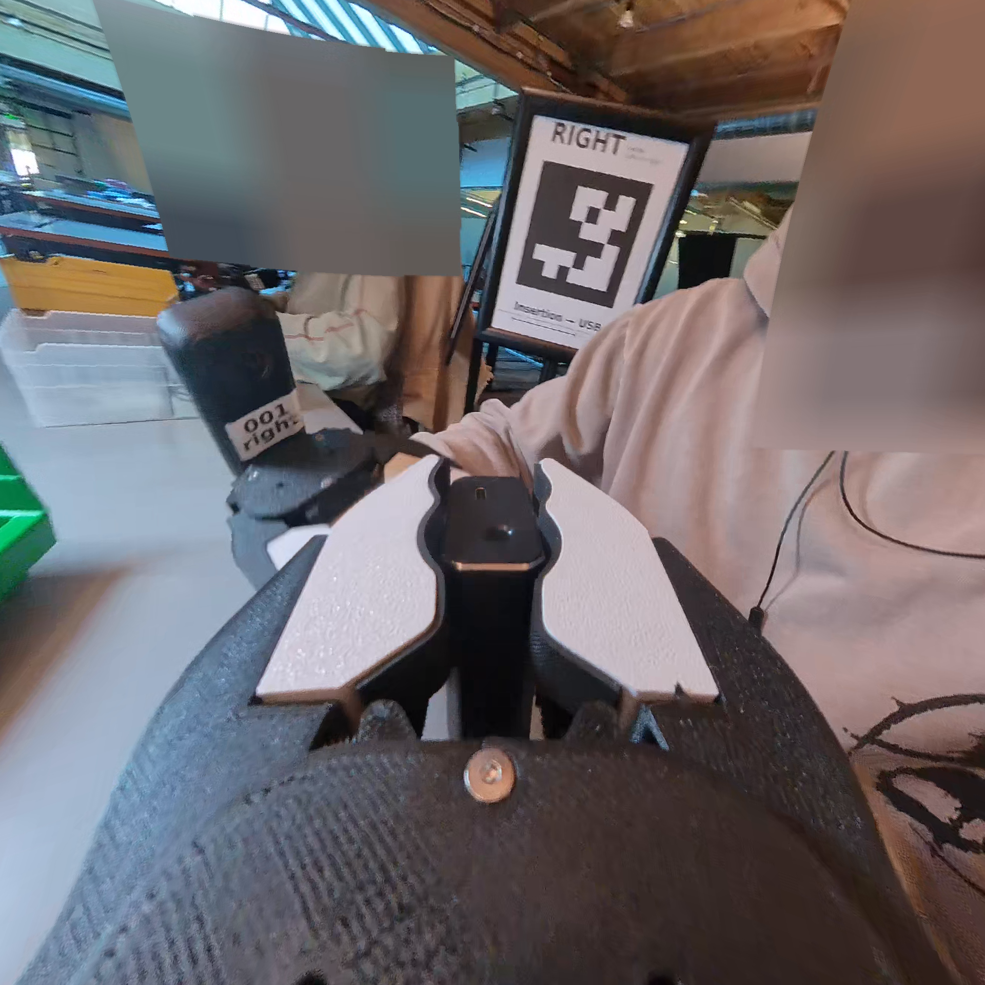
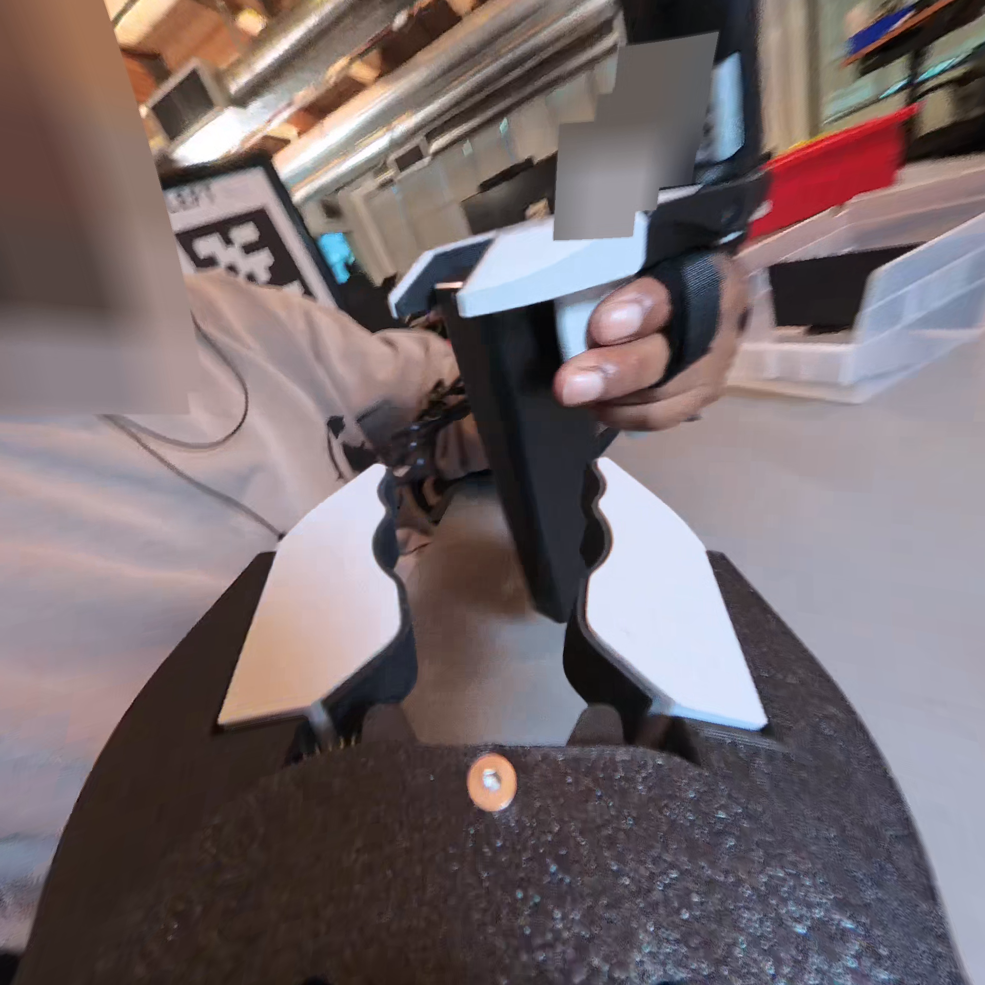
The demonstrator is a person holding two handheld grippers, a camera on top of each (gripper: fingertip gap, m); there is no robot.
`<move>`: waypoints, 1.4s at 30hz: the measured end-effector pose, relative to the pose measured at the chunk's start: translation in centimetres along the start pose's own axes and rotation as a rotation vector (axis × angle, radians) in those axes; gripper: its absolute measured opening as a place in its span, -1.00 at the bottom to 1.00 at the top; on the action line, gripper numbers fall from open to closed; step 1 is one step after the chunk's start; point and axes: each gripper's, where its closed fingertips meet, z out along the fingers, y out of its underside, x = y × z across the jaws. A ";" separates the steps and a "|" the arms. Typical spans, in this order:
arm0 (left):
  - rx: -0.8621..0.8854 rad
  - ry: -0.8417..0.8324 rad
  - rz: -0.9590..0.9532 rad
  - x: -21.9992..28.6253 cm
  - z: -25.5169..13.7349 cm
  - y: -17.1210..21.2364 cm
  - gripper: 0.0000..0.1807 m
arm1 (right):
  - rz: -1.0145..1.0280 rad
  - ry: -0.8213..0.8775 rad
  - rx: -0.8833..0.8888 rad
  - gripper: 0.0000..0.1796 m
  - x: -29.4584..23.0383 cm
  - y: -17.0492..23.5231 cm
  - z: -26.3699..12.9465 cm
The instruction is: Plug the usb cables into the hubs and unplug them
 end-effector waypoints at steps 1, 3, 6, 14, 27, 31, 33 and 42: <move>-0.004 0.028 0.007 0.3 0.6 0.3 -0.66 | -0.007 -0.015 -0.059 -0.22 -0.2 1.0 1.1; -0.039 0.076 0.000 0.9 1.6 0.8 -0.66 | -0.064 0.011 -0.136 -0.20 0.1 2.6 2.9; -0.086 0.123 0.022 2.1 2.8 1.2 -0.65 | -0.161 0.097 -0.204 -0.25 1.3 3.8 4.1; -0.143 0.218 0.051 3.7 4.4 1.2 -0.66 | -0.421 0.110 -0.297 -0.25 0.0 4.9 5.8; -0.075 -0.385 0.153 -4.0 -0.7 -2.7 -0.45 | -0.119 0.096 -0.019 -0.29 0.6 1.6 3.4; -0.069 -0.737 0.212 -5.6 -9.3 -6.8 -0.55 | -0.161 0.199 0.104 -0.29 1.2 -1.3 0.5; -0.214 -1.071 0.286 -6.7 -17.4 -7.3 -0.66 | -0.197 0.292 0.152 -0.28 2.0 -2.7 -1.6; -0.684 -1.497 -0.501 -4.8 -38.1 8.9 -0.63 | -0.225 0.456 0.205 -0.28 3.9 -4.0 -5.6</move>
